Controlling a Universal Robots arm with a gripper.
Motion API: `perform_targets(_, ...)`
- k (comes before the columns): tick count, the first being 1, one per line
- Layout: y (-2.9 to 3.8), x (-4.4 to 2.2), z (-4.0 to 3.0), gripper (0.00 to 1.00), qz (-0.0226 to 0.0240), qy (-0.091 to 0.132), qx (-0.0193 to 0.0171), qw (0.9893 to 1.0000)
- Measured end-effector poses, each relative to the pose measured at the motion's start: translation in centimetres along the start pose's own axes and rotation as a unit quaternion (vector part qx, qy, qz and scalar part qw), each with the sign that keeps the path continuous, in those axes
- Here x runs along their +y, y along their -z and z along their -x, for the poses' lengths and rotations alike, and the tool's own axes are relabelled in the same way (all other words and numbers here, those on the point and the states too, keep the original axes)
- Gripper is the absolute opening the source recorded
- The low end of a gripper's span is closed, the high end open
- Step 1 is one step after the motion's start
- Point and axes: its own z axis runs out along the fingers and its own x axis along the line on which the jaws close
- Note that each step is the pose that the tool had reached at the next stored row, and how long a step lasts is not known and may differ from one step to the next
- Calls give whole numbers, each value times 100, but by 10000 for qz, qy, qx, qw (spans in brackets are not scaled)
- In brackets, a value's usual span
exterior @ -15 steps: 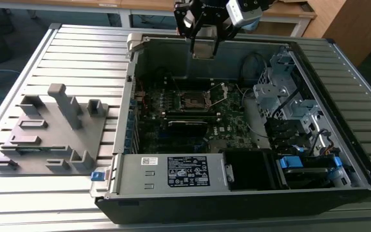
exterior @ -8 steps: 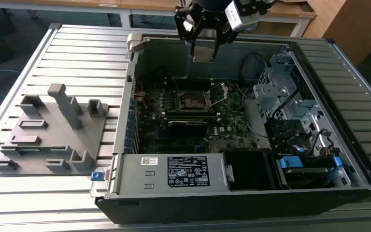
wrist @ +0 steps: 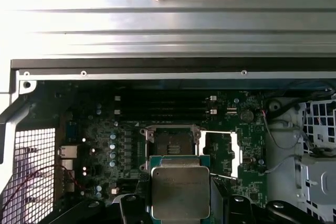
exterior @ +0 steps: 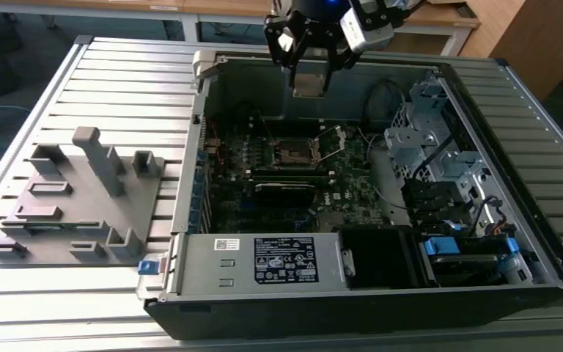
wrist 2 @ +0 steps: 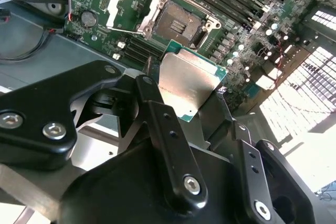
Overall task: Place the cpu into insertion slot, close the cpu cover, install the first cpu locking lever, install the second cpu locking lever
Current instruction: 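Place the cpu into insertion slot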
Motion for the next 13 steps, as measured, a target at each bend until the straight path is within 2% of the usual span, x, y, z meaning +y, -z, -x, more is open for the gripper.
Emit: perform_targets(13, -79, -7, -1, 54, 1, 0, -7, 10000)
